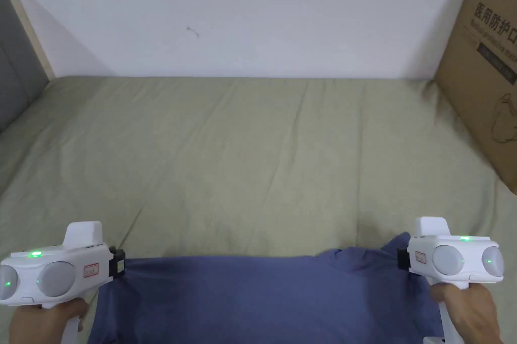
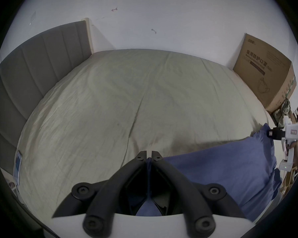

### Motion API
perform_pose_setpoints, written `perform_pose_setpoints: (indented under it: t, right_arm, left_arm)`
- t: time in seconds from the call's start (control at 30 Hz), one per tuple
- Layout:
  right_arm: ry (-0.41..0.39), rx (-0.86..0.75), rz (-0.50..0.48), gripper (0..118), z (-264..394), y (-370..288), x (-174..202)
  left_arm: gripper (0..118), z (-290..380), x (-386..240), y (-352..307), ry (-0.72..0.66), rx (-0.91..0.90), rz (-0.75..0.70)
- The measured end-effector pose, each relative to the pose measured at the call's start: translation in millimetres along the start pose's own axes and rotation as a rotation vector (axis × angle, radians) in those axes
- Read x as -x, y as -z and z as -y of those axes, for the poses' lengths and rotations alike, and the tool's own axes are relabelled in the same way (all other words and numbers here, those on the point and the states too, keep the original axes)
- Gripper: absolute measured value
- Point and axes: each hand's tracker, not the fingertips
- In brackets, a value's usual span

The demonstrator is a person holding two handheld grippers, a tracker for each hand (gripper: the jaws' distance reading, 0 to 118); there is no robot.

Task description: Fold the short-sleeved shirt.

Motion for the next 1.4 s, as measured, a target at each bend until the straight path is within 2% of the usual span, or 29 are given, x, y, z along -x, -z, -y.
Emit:
perform_pose_setpoints:
  t: [0.03, 0.07, 0.13, 0.2, 0.23, 0.37, 0.57, 0.73, 0.8, 0.83, 0.93, 1.07, 1.17, 1.2, 1.27, 1.3, 1.33, 1.37, 1.4]
  right_arm:
    - [0.025, -0.024, -0.045, 3, 0, -13, -3]
    - [0.039, -0.051, -0.070, 3, 1, -26, -6]
    - [0.018, -0.110, -0.077, 3, 8, -68, -3]
    - [0.008, -0.162, -0.089, 2, 16, -100, -8]
    - [0.017, -0.189, -0.101, 3, 23, -132, 1]
    - [0.030, -0.254, -0.128, 3, 54, -192, -11]
    - [0.109, -0.292, -0.182, 3, 127, -259, -13]
    - [0.174, -0.257, -0.196, 3, 191, -272, -8]
    - [0.204, -0.208, -0.178, 3, 211, -258, -14]
    - [0.217, -0.178, -0.172, 3, 223, -253, -13]
    - [0.231, -0.103, -0.123, 2, 248, -229, -11]
    - [0.283, -0.039, -0.099, 3, 269, -206, -15]
    - [0.289, -0.035, -0.093, 4, 271, -203, -17]
    - [0.292, -0.037, -0.095, 7, 269, -206, -17]
    - [0.297, -0.048, -0.096, 38, 261, -218, -16]
    - [0.292, -0.075, -0.079, 59, 256, -228, -13]
    - [0.282, -0.110, -0.052, 83, 249, -238, -12]
    - [0.270, -0.143, -0.038, 94, 242, -248, -11]
    - [0.265, -0.189, -0.039, 97, 233, -258, -11]
  left_arm:
    - [0, 0, 23, 8, -0.025, -0.008, 0.005]
    - [0, 4, 20, 3, -0.035, -0.015, 0.007]
    - [0, 13, 8, -13, 0.002, -0.019, 0.018]
    - [0, 12, 27, -27, -0.003, -0.029, 0.014]
    - [0, 16, 25, -36, -0.005, -0.034, 0.013]
    - [0, 34, 31, -76, -0.016, -0.071, 0.029]
    - [0, 77, 54, -116, -0.018, -0.110, 0.041]
    - [0, 129, 66, -116, -0.027, -0.041, 0.035]
    - [0, 153, 67, -111, -0.036, 0.046, 0.037]
    - [0, 157, 81, -89, -0.040, 0.061, 0.031]
    - [0, 181, 80, -79, -0.039, 0.089, 0.016]
    - [0, 202, 81, -67, -0.033, 0.128, -0.005]
    - [0, 208, 77, -64, -0.027, 0.140, -0.016]
    - [0, 207, 77, -65, -0.017, 0.144, -0.025]
    - [18, 202, 71, -75, -0.024, 0.135, -0.030]
    - [35, 198, 70, -81, -0.032, 0.130, -0.023]
    - [67, 194, 69, -90, -0.041, 0.117, -0.015]
    - [90, 190, 64, -102, -0.046, 0.088, 0.005]
    - [105, 184, 61, -112, -0.044, 0.051, 0.031]
